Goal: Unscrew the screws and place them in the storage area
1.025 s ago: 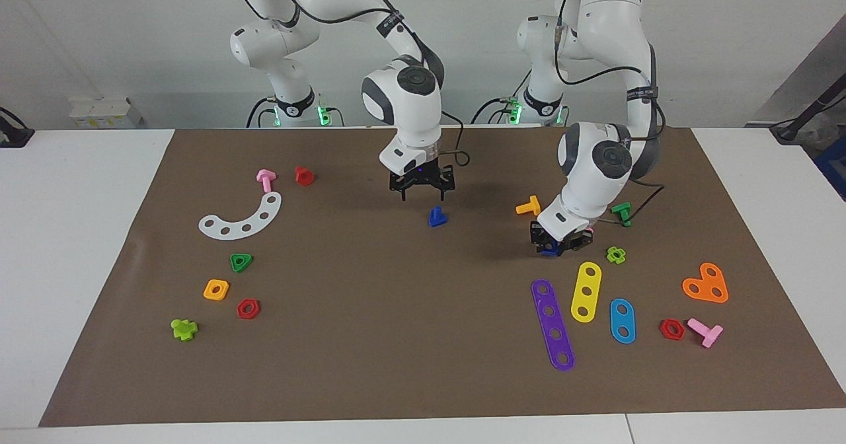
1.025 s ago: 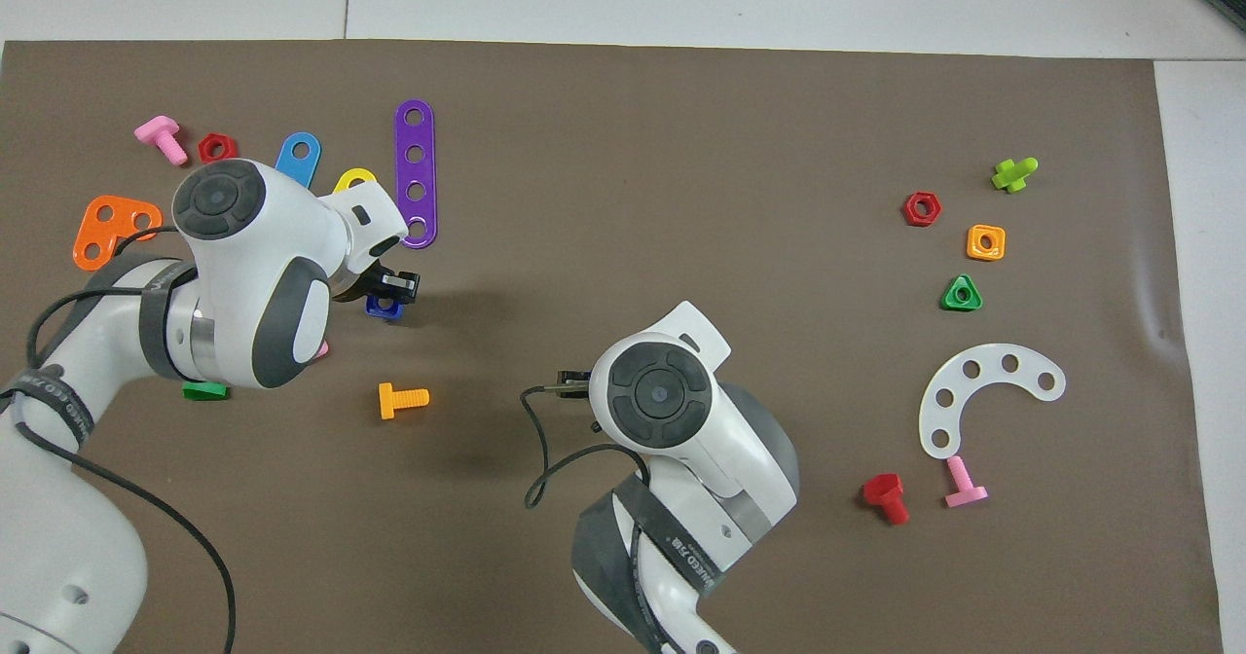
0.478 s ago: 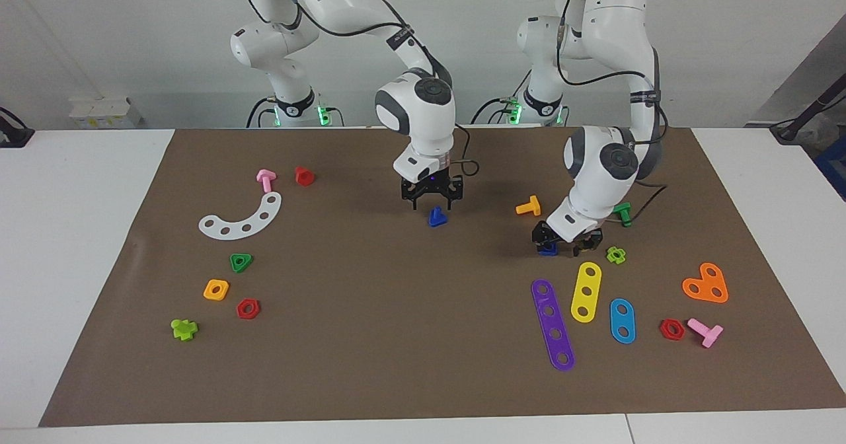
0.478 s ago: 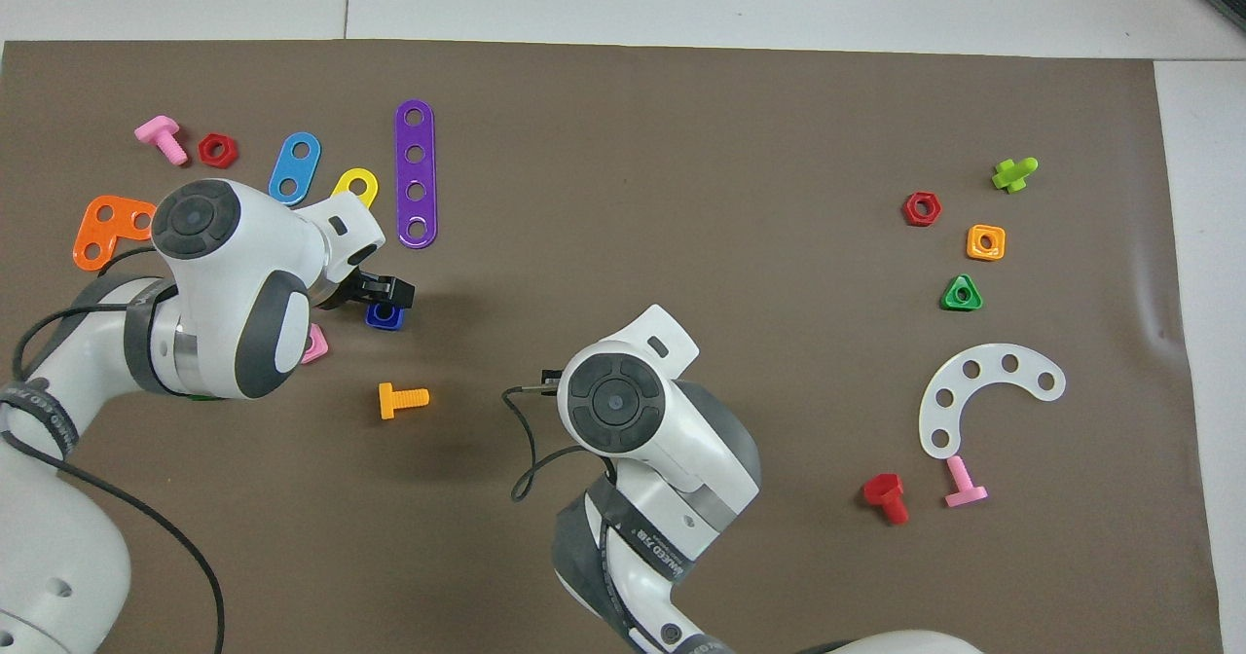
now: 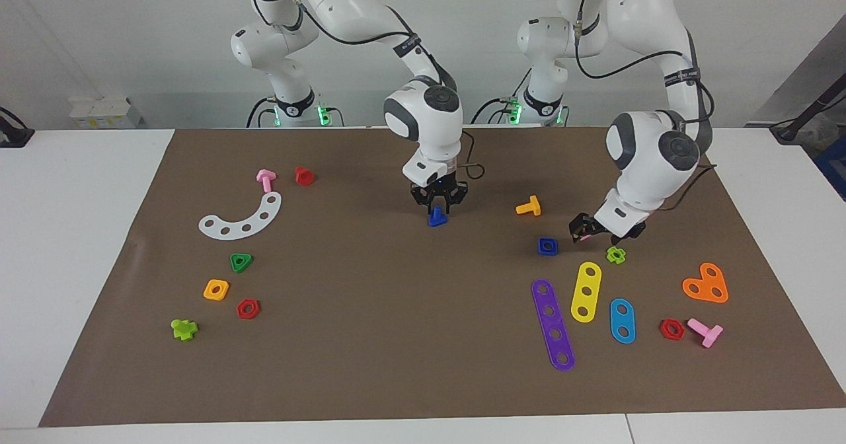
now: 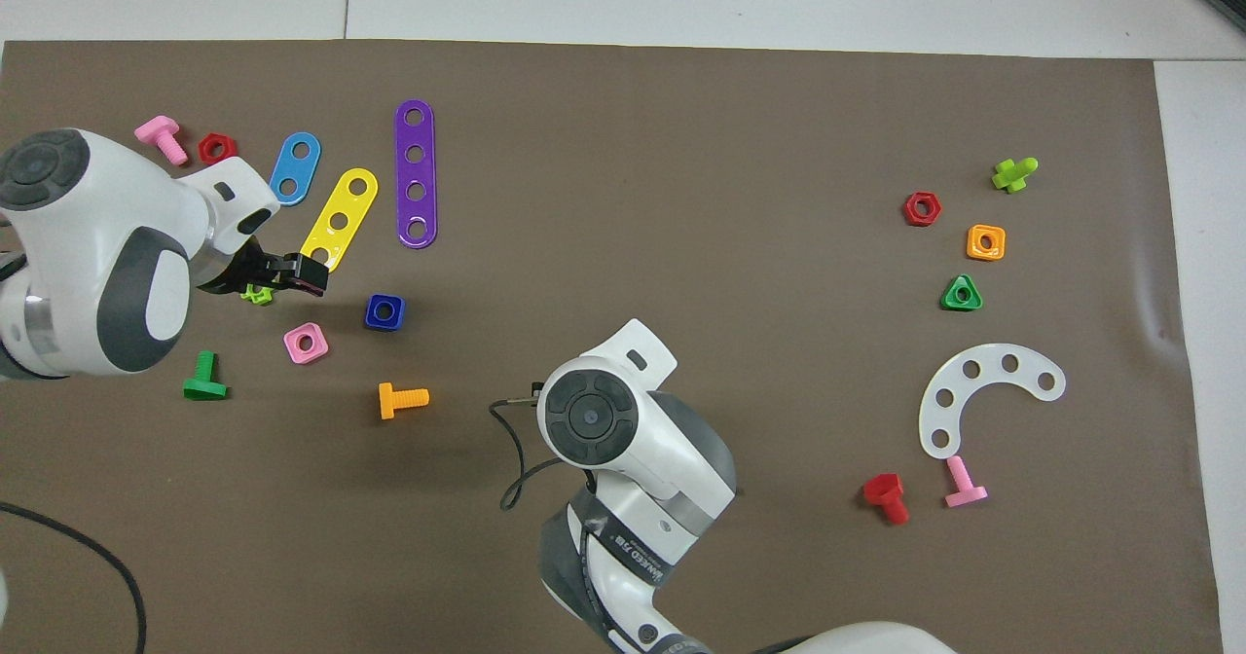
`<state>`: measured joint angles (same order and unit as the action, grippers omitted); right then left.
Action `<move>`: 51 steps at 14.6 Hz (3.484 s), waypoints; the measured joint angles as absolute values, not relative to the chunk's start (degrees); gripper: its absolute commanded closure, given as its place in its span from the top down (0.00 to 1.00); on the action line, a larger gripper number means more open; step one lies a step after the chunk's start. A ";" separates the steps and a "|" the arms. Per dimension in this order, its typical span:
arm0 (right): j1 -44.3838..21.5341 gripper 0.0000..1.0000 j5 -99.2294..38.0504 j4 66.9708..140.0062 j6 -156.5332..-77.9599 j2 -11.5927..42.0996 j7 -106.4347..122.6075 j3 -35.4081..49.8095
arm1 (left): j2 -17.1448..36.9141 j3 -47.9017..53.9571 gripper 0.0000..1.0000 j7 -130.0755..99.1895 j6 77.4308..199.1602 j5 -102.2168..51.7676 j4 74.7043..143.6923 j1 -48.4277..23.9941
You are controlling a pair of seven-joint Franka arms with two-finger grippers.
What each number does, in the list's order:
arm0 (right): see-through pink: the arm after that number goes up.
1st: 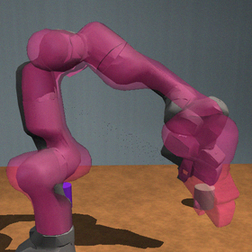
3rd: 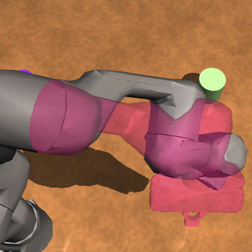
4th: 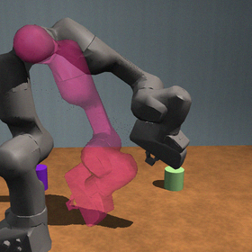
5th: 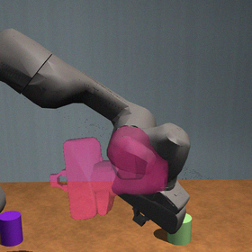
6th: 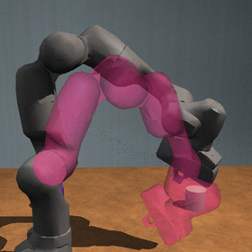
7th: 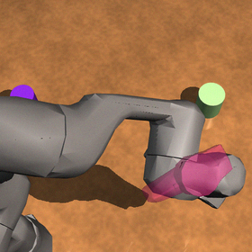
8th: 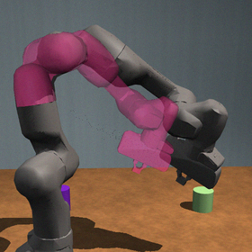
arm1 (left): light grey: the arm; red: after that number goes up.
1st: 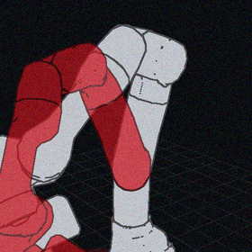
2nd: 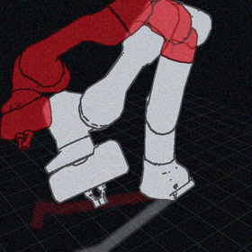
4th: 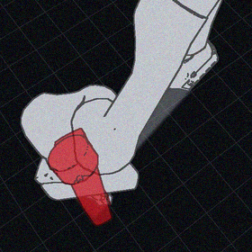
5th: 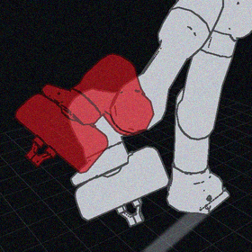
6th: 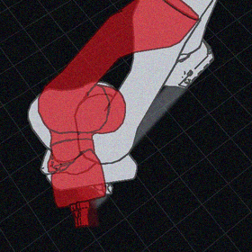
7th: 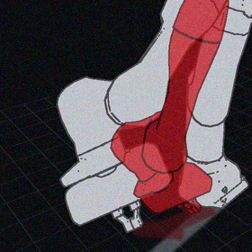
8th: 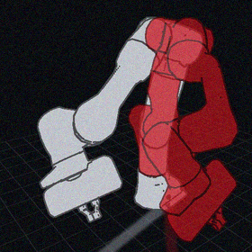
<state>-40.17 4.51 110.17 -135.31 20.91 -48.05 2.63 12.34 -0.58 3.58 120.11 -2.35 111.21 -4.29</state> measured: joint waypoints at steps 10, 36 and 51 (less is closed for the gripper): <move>-34.04 0.00 7.18 109.08 -134.97 18.94 -44.58 1.39 | 9.77 -0.55 1.00 3.47 91.82 -1.73 89.62 -2.72; -5.18 1.00 5.70 110.57 -124.79 8.34 -14.70 1.72 | -3.54 -0.75 1.00 3.31 91.66 -0.16 93.31 -2.65; -3.37 1.00 0.02 86.11 -92.91 2.82 -9.86 1.49 | -2.02 -0.58 1.00 3.32 88.70 -0.01 88.94 -2.65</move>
<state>-3.37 0.02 86.11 -92.91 2.82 -9.86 1.49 -2.02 -0.58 3.32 88.70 -0.01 88.94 -2.65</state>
